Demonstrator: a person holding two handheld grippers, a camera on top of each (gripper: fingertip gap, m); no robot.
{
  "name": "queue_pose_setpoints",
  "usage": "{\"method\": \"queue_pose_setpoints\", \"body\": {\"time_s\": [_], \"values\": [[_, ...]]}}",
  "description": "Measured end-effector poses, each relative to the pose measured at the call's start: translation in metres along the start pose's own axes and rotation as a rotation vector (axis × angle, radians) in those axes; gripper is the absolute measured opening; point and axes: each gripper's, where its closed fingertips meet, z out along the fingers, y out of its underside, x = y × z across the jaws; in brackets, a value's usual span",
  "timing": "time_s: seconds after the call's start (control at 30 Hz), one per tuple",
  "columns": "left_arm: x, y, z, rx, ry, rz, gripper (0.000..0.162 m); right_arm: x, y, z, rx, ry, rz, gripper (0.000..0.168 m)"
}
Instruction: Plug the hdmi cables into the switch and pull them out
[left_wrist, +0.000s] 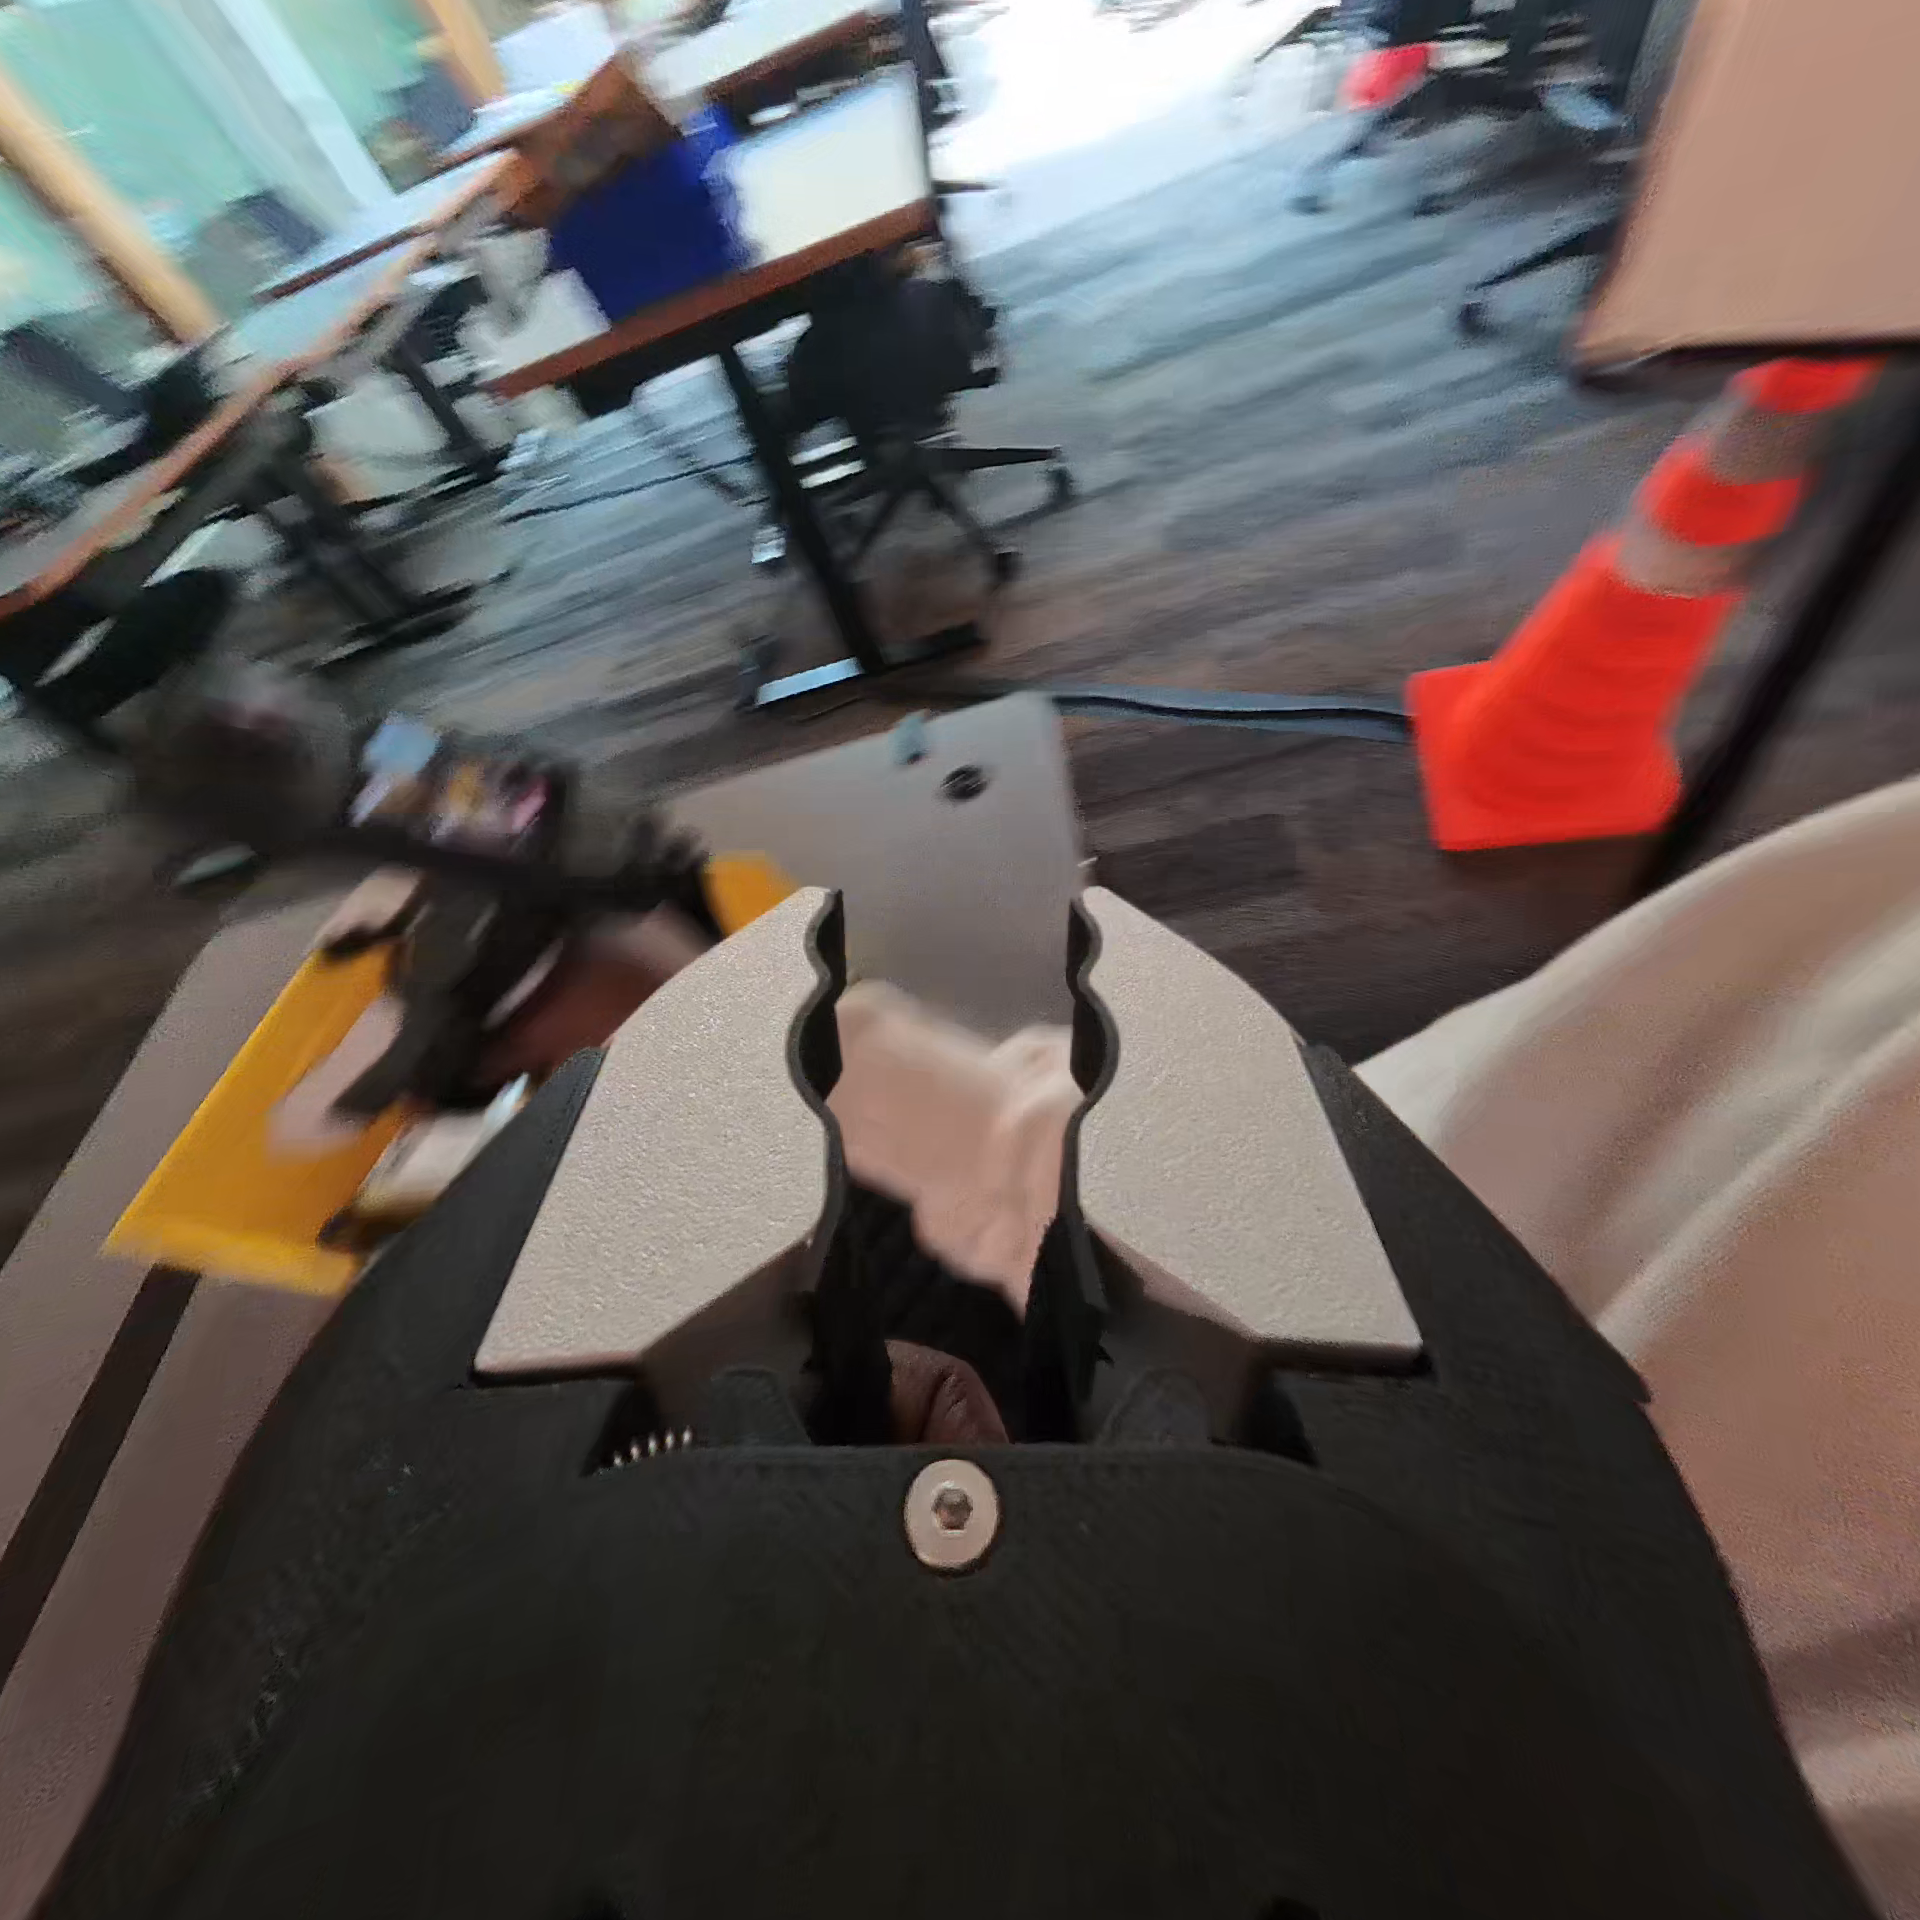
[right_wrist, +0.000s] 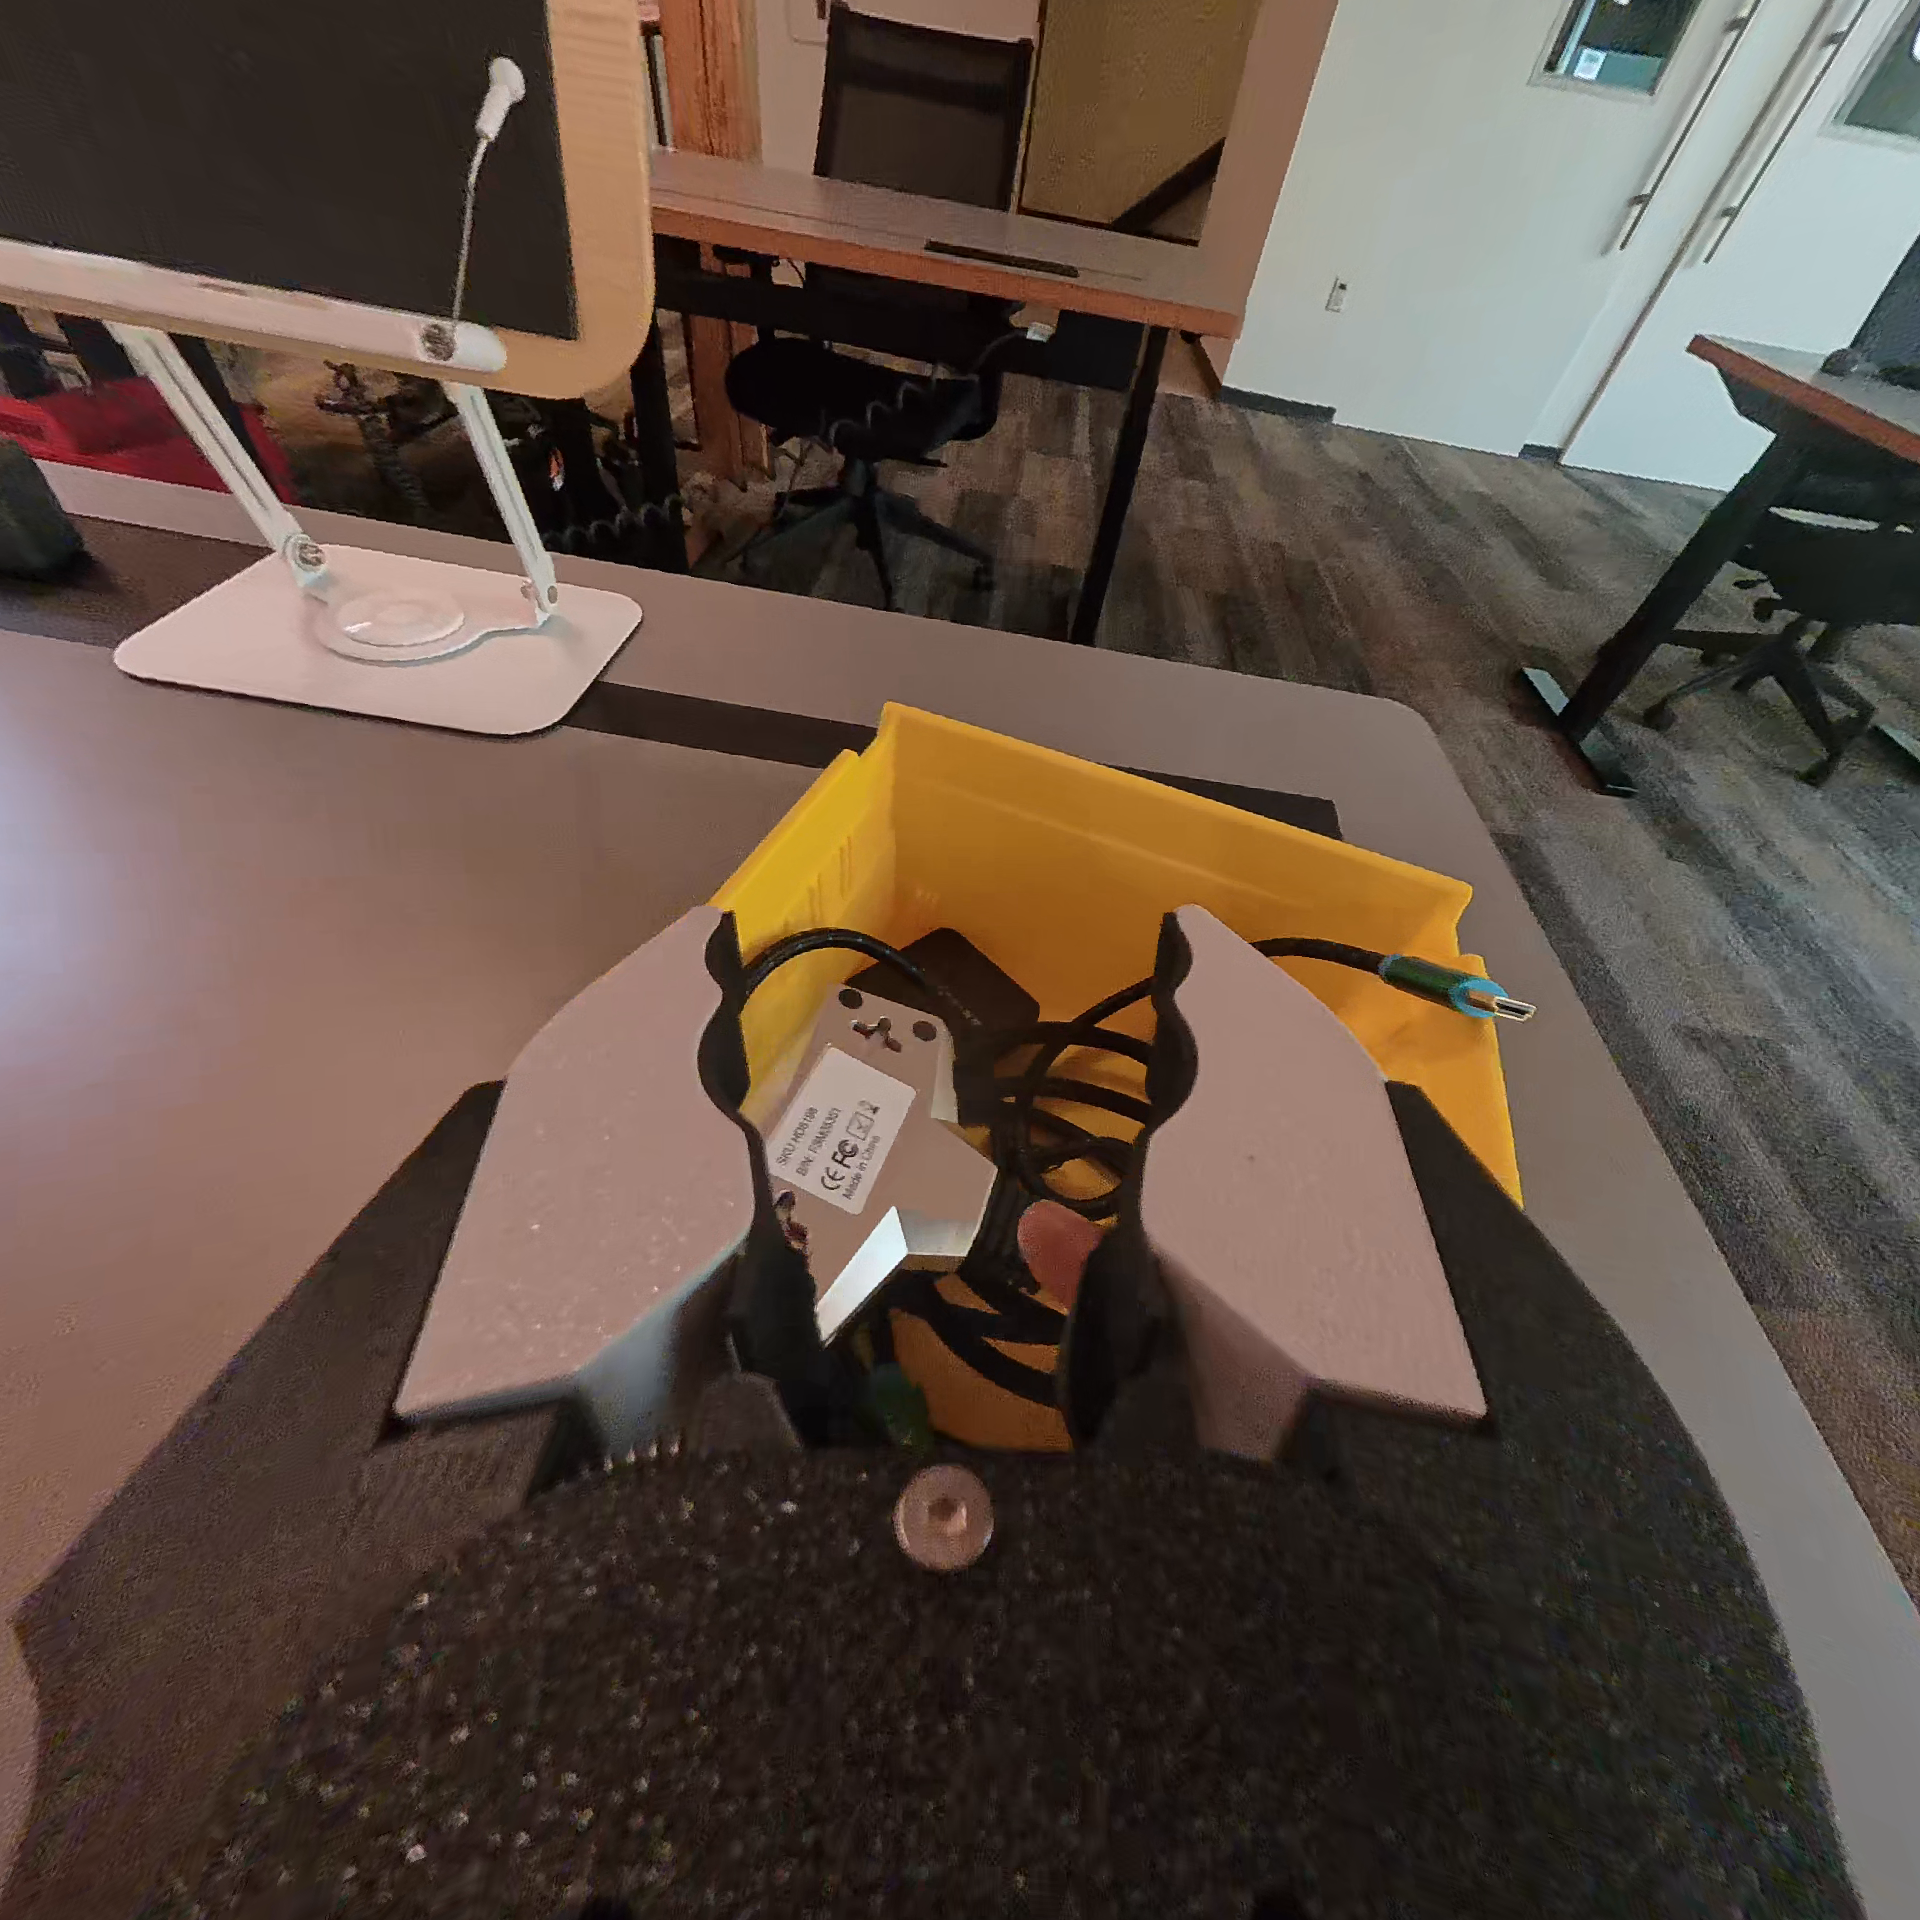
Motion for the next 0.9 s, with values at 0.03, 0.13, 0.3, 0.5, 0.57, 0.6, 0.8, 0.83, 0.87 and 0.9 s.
{"method": "queue_pose_setpoints", "body": {"time_s": [0.03,0.13,0.3,0.5,0.57,0.6,0.8,0.83,0.87,0.9], "values": [[-0.02,0.024,-0.013,-0.006,-0.068,-0.052,0.042,-0.005,-0.001,0.0,0.001,-0.014,-0.009,0.076],[-0.071,0.089,-0.07,0.022,-0.245,-0.302,0.044,-0.026,-0.005,-0.003,0.004,-0.055,-0.042,0.078],[-0.15,0.188,-0.236,0.048,-0.927,-0.372,0.054,-0.081,-0.005,-0.013,0.083,-0.159,-0.035,0.087],[-0.125,0.308,-0.378,-0.057,-1.451,-0.588,0.117,-0.129,0.038,-0.02,0.096,-0.111,-0.068,0.145],[-0.117,0.336,-0.387,-0.12,-1.498,-0.622,0.118,-0.128,0.065,-0.014,-0.002,-0.049,-0.148,0.144],[-0.116,0.347,-0.387,-0.138,-1.5,-0.638,0.114,-0.12,0.072,-0.011,-0.054,0.005,-0.181,0.136],[-0.12,0.368,-0.378,-0.337,-1.483,-0.601,0.023,-0.118,0.09,-0.011,-0.181,0.032,-0.282,0.035],[-0.12,0.368,-0.378,-0.357,-1.493,-0.566,0.011,-0.119,0.09,-0.01,-0.189,0.039,-0.29,0.034],[-0.12,0.366,-0.373,-0.368,-1.463,-0.538,0.013,-0.119,0.091,-0.011,-0.189,0.044,-0.293,0.034],[-0.119,0.364,-0.369,-0.38,-1.448,-0.51,0.013,-0.12,0.091,-0.011,-0.184,0.033,-0.291,0.034]]}}
